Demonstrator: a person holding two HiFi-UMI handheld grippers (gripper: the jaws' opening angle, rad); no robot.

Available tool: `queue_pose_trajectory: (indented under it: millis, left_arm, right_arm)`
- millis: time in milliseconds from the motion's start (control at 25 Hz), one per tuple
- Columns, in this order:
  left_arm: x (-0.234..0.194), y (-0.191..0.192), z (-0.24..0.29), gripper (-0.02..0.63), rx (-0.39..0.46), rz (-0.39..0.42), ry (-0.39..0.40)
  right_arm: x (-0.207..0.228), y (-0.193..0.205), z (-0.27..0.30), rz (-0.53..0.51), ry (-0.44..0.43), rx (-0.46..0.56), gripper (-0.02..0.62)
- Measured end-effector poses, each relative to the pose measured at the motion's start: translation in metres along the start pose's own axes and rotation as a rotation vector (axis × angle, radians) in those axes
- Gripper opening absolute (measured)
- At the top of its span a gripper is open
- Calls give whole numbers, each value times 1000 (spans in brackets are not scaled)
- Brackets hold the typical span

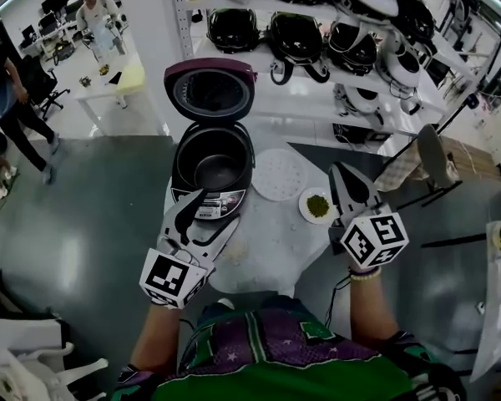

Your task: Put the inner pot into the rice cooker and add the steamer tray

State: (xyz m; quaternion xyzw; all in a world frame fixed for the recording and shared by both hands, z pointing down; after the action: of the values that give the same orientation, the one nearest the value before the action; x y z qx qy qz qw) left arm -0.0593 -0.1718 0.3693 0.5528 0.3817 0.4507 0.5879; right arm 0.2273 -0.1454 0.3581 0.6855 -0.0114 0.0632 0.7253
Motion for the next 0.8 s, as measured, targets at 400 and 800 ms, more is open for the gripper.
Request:
queue_pose_trajectory:
  millis: [400,800]
  left_arm:
    - [15,49,100,291,-208,69,34]
    - [25,107,179,291,-369,76,54]
  right_arm:
    - [68,16,13,49,3,-32,6]
    - [129,34,21,65,-15,-76,6]
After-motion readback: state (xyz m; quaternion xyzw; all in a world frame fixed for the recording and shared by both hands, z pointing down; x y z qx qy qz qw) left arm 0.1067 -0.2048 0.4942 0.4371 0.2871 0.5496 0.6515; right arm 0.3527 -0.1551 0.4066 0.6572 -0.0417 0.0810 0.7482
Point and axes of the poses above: the fingertips, and each gripper's own axes: z forward along the fingers, x to its right, y out of its underside, the point moved 7 cm from there along -z, backward along the fingers, and after that the axes turned 14 degrees about y, right-handed, at the moved point
